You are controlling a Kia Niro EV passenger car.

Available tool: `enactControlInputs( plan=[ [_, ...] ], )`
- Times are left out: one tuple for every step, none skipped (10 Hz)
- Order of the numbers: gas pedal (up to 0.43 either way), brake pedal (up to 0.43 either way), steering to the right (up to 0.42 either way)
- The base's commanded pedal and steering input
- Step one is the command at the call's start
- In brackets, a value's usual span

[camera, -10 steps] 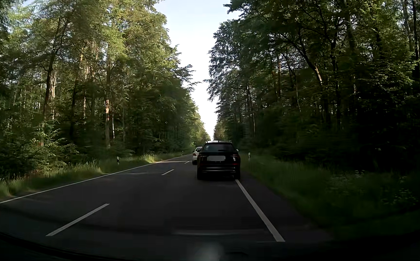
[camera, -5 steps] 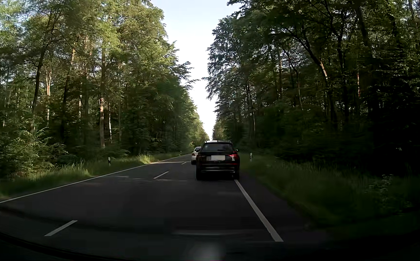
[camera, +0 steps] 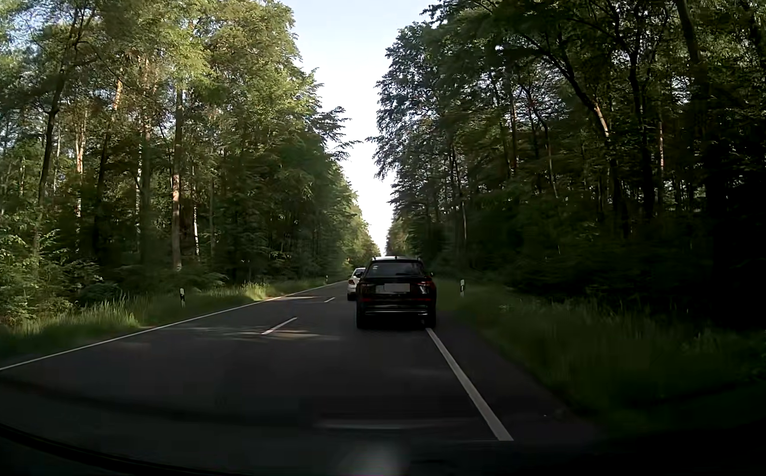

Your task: Follow the waypoints while adhering to traffic rules and regulations

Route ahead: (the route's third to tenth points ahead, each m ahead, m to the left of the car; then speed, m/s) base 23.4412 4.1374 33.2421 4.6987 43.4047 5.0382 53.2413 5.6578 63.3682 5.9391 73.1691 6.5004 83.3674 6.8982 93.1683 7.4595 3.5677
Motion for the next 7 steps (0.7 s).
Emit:
enactControlInputs(
  plan=[
    [0.0,0.0,0.005],
    [0.0,0.0,0.005],
    [0.0,0.0,0.005],
    [0.0,0.0,0.004],
    [0.0,0.0,0.005],
    [0.0,0.0,0.004],
    [0.0,0.0,0.004]
  ],
)
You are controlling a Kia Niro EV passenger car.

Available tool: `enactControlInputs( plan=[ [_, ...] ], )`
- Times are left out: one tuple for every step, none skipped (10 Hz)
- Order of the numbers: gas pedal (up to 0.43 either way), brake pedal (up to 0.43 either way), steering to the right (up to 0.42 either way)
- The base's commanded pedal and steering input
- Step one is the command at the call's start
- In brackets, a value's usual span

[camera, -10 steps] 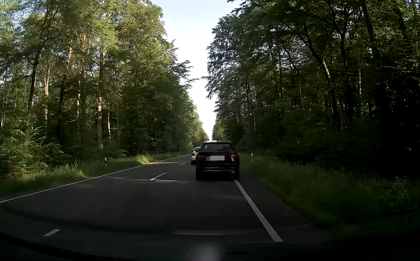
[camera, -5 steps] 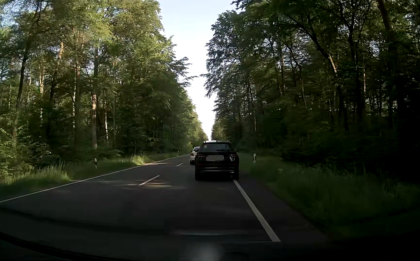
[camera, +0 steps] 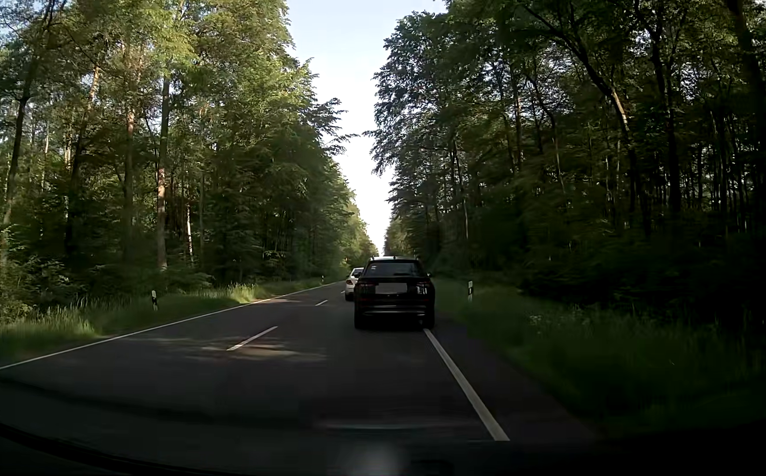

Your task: Follow the waypoints while adhering to traffic rules and regulations

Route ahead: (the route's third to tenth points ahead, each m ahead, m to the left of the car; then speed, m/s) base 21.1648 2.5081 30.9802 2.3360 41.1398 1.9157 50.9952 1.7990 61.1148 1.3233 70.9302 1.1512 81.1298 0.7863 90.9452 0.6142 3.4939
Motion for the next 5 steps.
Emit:
enactControlInputs(
  plan=[
    [0.0,0.0,0.004],
    [0.0,0.0,0.004],
    [0.0,0.0,0.004],
    [0.0,0.0,0.004],
    [0.0,0.0,0.004]
  ],
)
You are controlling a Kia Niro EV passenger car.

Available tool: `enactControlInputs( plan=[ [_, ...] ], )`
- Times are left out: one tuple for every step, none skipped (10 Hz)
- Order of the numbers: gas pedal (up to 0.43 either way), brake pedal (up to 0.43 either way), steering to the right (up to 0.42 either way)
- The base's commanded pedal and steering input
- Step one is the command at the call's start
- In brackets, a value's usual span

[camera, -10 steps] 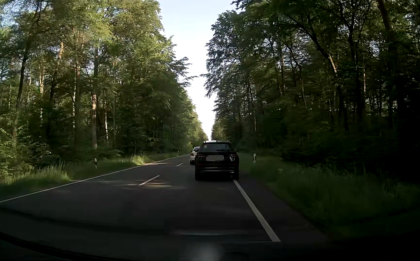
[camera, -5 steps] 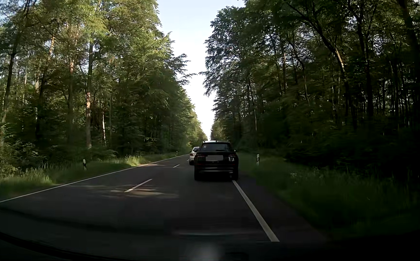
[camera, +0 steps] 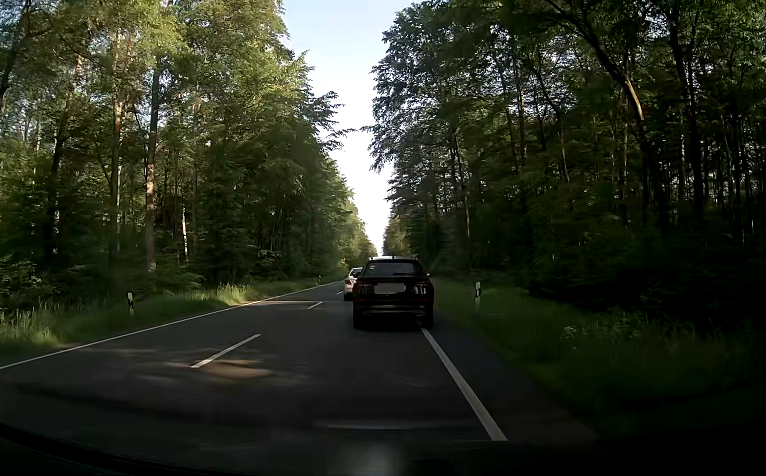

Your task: Follow the waypoints while adhering to traffic rules and regulations

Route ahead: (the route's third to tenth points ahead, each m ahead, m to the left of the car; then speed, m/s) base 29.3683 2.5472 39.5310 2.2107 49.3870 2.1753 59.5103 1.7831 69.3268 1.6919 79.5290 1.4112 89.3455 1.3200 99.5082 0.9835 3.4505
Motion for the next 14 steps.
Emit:
enactControlInputs(
  plan=[
    [0.0,0.0,0.004],
    [0.0,0.0,0.004],
    [0.0,0.0,0.004],
    [0.0,0.0,0.004],
    [0.0,0.0,0.004],
    [0.0,0.0,0.003],
    [0.0,0.0,0.003],
    [0.0,0.0,0.003],
    [0.0,0.0,0.003],
    [0.0,0.0,0.003],
    [0.0,0.0,0.003],
    [0.0,0.0,0.003],
    [0.0,0.0,0.003],
    [0.0,0.0,0.002]
  ],
)
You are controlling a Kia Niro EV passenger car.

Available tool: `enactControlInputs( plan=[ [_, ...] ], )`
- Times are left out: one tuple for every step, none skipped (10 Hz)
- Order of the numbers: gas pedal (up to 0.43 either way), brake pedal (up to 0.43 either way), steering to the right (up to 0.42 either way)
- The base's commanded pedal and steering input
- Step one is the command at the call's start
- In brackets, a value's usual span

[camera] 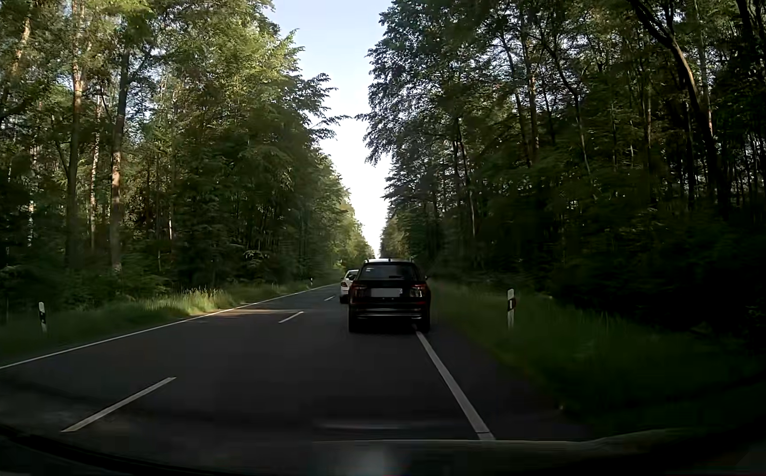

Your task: Follow the waypoints while adhering to traffic rules and regulations

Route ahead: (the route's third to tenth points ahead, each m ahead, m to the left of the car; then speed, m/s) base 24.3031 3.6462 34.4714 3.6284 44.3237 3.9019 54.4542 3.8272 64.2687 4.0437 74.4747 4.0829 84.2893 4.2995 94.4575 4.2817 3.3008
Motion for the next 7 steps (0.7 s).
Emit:
enactControlInputs(
  plan=[
    [0.0,0.0,0.003],
    [0.0,0.0,0.003],
    [0.0,0.0,0.002],
    [0.0,0.0,0.003],
    [0.0,0.0,0.003],
    [0.0,0.0,0.003],
    [0.0,0.0,0.003]
  ],
)
